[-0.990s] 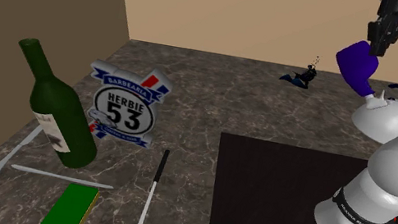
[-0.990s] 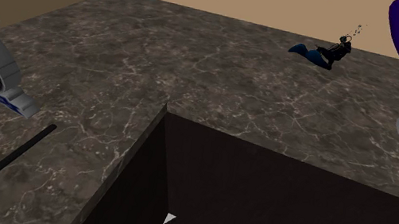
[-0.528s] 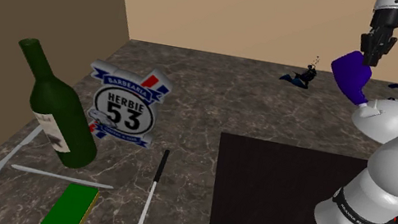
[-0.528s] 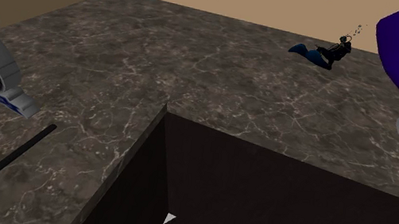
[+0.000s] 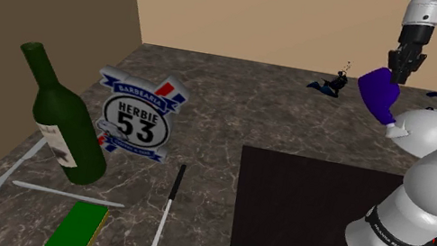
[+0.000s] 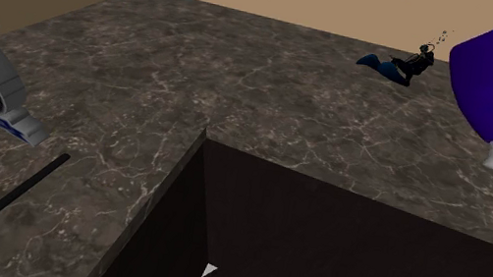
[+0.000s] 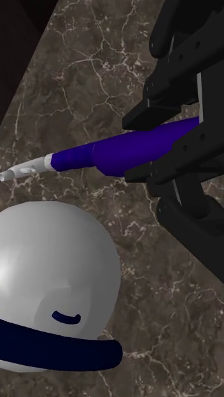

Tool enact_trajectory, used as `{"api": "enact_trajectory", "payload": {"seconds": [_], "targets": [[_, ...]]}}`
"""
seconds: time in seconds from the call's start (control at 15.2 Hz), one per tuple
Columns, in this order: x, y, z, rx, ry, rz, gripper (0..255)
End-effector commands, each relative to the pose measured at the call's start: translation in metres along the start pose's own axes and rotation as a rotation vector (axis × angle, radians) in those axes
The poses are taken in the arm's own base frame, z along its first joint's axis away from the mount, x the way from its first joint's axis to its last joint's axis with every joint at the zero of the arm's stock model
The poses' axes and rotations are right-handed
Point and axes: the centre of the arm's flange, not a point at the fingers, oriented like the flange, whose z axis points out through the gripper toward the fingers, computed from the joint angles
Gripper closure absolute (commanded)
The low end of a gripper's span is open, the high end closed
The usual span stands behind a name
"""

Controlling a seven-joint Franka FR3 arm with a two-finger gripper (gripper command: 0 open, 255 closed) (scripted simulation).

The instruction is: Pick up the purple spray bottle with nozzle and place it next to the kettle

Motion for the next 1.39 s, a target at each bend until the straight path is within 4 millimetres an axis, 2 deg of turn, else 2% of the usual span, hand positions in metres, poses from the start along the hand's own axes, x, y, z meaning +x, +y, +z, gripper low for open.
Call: {"api": "enact_trajectory", "payload": {"seconds": [0.0,0.73,1.25,1.32], "targets": [[0.004,0.001,0.01,0.0,0.0,0.0,255],[0.025,0.007,0.068,0.0,0.0,0.0,255],[0.025,0.007,0.068,0.0,0.0,0.0,255],[0.025,0.007,0.068,0.0,0.0,0.0,0]]}}
